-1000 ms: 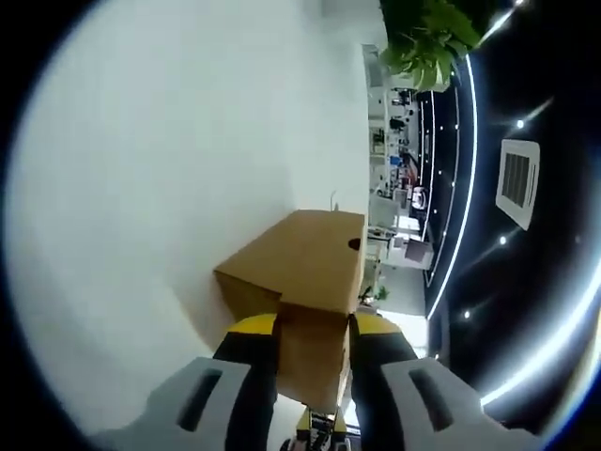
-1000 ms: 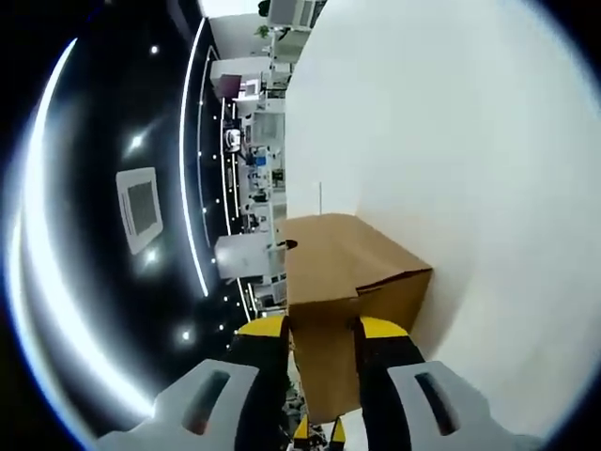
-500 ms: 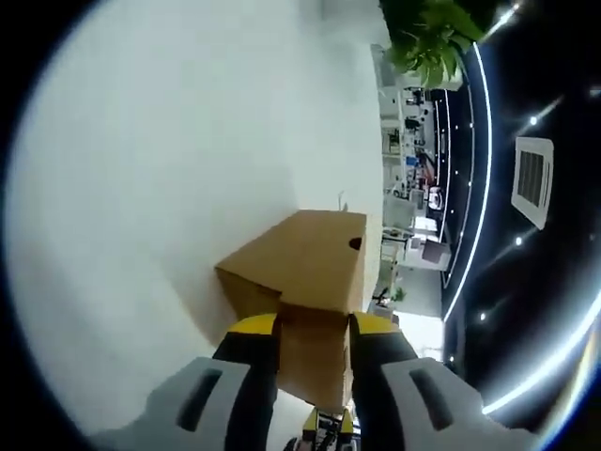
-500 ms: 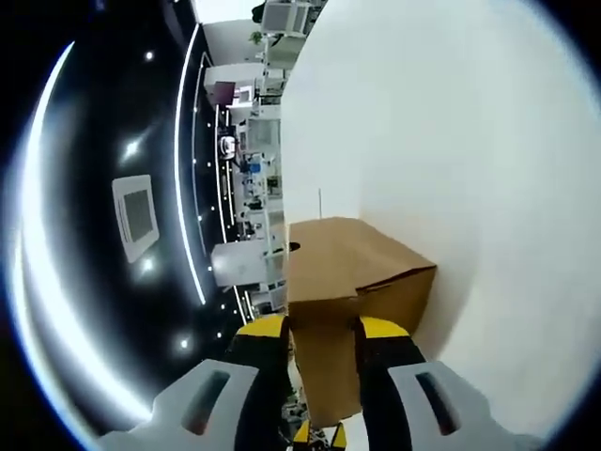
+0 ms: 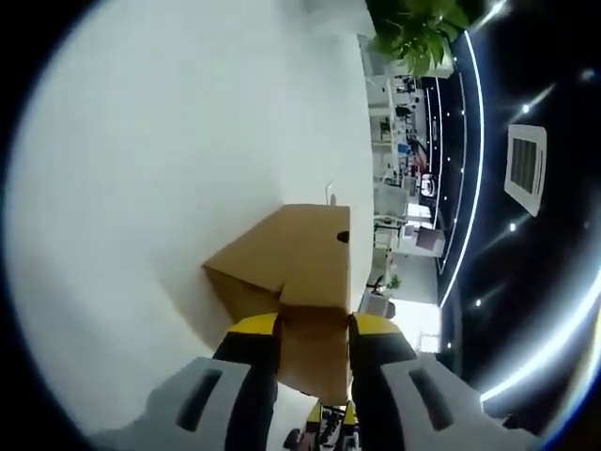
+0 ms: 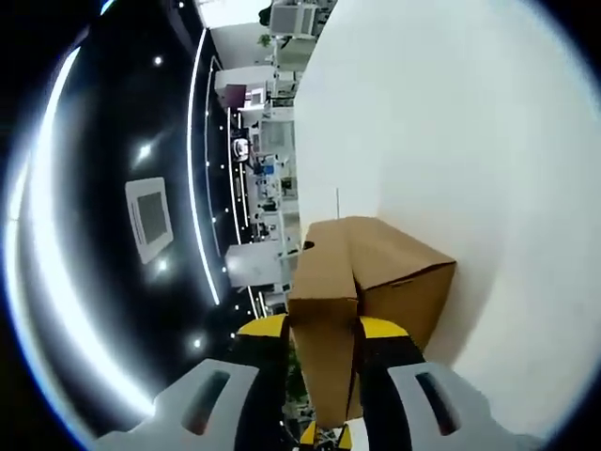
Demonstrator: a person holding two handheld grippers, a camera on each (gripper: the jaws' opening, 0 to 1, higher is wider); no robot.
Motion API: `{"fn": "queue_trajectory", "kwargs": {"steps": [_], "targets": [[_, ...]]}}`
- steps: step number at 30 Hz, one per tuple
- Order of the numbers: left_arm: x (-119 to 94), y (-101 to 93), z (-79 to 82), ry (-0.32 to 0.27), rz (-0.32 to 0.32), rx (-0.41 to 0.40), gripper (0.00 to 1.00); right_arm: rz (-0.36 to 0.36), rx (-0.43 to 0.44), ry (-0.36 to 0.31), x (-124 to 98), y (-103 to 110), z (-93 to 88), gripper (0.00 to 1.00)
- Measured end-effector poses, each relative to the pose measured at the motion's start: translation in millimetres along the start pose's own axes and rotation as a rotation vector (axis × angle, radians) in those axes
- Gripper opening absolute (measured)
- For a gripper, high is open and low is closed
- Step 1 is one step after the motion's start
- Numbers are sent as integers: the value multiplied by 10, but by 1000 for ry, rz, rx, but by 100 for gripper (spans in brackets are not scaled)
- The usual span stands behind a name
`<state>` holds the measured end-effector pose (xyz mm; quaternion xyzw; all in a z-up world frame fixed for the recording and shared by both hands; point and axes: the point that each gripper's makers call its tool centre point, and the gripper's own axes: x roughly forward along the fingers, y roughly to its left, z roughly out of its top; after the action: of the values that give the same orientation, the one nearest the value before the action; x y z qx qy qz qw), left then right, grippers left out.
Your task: Operate the shoe box by opening the lid, removing the specified soft item, and placing it in the target area until the item is outside and the box remains undamaged.
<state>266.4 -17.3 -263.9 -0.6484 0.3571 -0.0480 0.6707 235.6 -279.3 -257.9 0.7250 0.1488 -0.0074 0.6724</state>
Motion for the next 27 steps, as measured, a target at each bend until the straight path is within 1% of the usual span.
{"fn": "queue_trajectory", "kwargs": {"steps": [1,2,5,6,7,10,12,13,14,15,16,17,18,19,20,21,24,25,26,27], "targets": [[-20,-31,-11,4,-1,10,28,3,-2,-1,0,8,2,26],[-37,-69,-9,2,-8,42,28,2,-8,-4,0,15,7,26],[-23,-38,-1,13,-13,115,29,12,-14,-16,1,51,24,26],[-24,-58,-3,8,-23,123,29,14,-18,-16,2,57,25,26],[-27,-51,-16,16,-20,123,29,16,-17,-15,0,62,26,26],[-39,-57,-19,27,-35,165,29,23,-21,-15,-4,78,28,26],[-53,-76,-57,30,-41,177,29,23,-24,-13,-5,76,31,26],[-50,-70,-46,31,-41,183,29,26,-38,-10,-4,79,31,26],[-47,-63,-38,38,-42,210,30,26,-53,-6,-6,80,29,26],[-51,-81,-50,37,-48,231,30,27,-87,5,-8,81,19,26],[-61,-92,-82,50,-50,289,30,35,-111,14,-9,92,13,26],[-73,-94,-113,63,-45,345,31,36,-117,15,-11,96,17,26],[-88,-132,-154,70,-55,417,31,43,-111,11,-9,105,29,26],[-95,-72,-109,78,-51,470,30,64,-95,12,-9,132,34,25],[-98,-73,-121,85,-49,524,30,83,-70,7,-12,163,44,25],[-100,-74,-133,92,-48,578,30,85,-67,5,-10,171,45,25],[-88,-110,-137,97,-56,665,30,93,-74,7,-8,207,32,25],[-82,-120,-141,104,-56,708,30,98,-76,8,-8,220,28,25],[-80,-133,-133,99,-58,782,28,106,-74,8,-2,234,33,24],[-77,-135,-132,97,-56,808,27,112,-74,11,4,248,33,24]]}}
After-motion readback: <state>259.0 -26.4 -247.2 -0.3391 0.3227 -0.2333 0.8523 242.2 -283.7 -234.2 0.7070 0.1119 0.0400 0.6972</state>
